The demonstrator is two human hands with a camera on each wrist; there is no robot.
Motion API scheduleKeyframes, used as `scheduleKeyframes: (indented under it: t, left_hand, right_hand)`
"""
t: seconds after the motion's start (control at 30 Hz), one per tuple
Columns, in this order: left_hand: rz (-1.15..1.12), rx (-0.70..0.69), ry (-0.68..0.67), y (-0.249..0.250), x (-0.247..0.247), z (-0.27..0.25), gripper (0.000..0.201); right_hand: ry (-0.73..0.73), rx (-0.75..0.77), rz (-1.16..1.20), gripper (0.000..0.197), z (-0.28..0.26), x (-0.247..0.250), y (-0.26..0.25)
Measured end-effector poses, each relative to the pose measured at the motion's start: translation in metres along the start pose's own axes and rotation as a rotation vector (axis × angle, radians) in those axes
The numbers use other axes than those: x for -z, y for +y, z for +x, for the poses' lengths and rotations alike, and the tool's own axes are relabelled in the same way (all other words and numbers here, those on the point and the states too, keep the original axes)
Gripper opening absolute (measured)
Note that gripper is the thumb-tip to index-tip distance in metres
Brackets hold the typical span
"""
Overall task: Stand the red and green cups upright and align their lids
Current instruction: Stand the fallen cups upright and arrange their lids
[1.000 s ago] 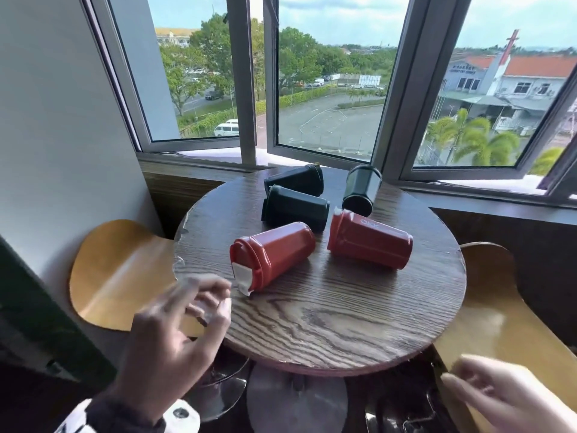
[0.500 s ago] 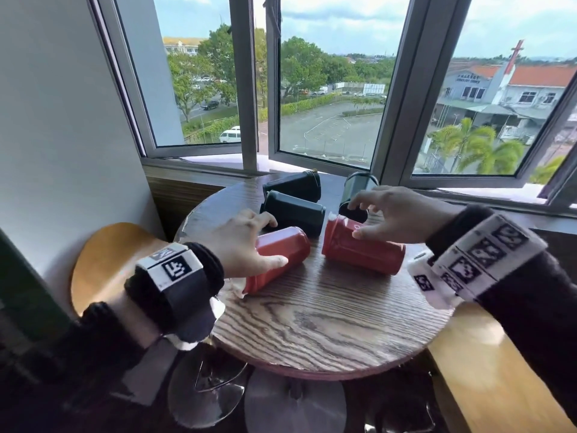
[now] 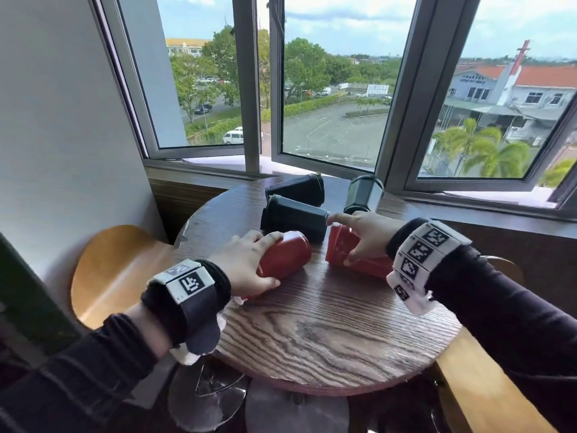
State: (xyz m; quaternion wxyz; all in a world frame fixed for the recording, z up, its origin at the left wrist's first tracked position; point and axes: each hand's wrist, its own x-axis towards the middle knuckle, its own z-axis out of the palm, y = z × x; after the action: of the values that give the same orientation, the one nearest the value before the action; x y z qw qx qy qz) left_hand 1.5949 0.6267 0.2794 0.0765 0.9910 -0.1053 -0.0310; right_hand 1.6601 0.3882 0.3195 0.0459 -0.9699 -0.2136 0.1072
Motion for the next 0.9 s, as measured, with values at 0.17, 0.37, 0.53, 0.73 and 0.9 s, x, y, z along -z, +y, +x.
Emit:
scheduleKeyframes:
  t: [0.17,0.37,0.53,0.73,0.9]
  left_hand:
    - [0.056,0.002,0.031,0.005,-0.005,-0.004,0.084]
    - [0.056,-0.002,0.046,0.006,-0.005,-0.004,0.083]
    - [0.028,-0.002,0.050,0.004,-0.005,-0.003,0.082]
    - [0.038,-0.006,0.065,0.004,-0.007,-0.003,0.081]
    - [0.040,-0.005,0.062,0.004,-0.008,-0.003,0.081]
  right_hand:
    - [0.035,0.045,0.079,0.079,-0.005,0.001,0.003]
    - [0.297,0.130,0.269,0.068,-0.017,0.011,0.019]
    - [0.450,0.152,0.402,0.066,-0.030,0.004,0.028]
    - [0.578,0.145,0.472,0.071,-0.040,-0.013,0.040]
    - [0.677,0.101,0.486,0.077,-0.048,-0.026,0.040]
